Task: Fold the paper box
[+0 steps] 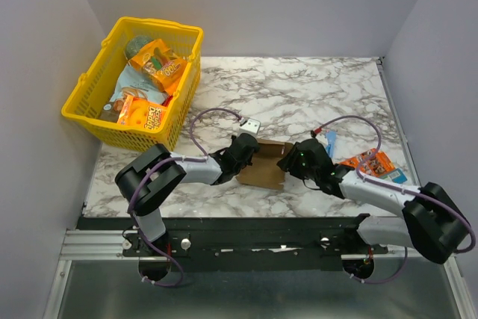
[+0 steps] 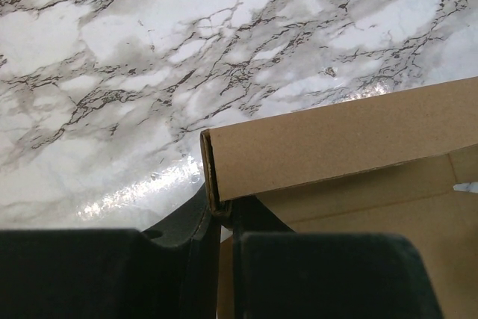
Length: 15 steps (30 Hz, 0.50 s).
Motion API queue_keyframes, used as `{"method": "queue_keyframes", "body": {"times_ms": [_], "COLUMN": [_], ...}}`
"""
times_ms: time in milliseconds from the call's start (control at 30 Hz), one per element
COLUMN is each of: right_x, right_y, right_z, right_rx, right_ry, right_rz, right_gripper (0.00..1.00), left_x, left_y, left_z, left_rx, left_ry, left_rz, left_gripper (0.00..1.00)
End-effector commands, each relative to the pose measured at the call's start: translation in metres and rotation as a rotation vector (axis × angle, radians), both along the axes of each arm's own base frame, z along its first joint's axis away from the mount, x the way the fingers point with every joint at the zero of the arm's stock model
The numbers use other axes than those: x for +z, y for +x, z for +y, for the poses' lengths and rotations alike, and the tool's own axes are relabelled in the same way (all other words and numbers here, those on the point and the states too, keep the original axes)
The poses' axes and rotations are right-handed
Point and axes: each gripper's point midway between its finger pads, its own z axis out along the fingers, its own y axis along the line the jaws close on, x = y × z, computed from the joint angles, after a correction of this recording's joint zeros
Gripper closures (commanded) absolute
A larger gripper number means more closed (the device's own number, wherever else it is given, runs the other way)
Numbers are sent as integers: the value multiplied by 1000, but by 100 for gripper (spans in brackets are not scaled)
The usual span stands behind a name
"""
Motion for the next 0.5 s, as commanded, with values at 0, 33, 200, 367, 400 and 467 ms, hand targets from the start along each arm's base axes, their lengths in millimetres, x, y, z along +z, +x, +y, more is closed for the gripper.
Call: {"method": "queue_keyframes", "body": {"times_ms": [0, 33, 200, 367, 400, 467], "right_x": [-11, -11, -18, -27, -32, -35], "right_y": [18, 22, 32, 36, 33, 33], "right_z": [-17, -16, -16, -19, -19, -19], "right_rx": [-65, -70, -73, -89, -87, -89], "right_ry": [-164, -175, -229, -261, -270, -269], "right_rz": [9, 4, 7, 27, 42, 54], "right_gripper": [48, 48, 48, 48, 48, 48], "left_x": [-29, -29, -28, -27, -27, -27], "left_y": [-21, -21, -23, -23, -23, -24], "left_z": [8, 8, 9, 10, 9, 10], "left_rx": [-43, -43, -48, -46, -46, -46], "left_ry": [69, 66, 62, 56, 55, 56], "left_rz": [107, 107, 106, 101, 102, 103], "left_gripper": [89, 89, 89, 90, 90, 90]}}
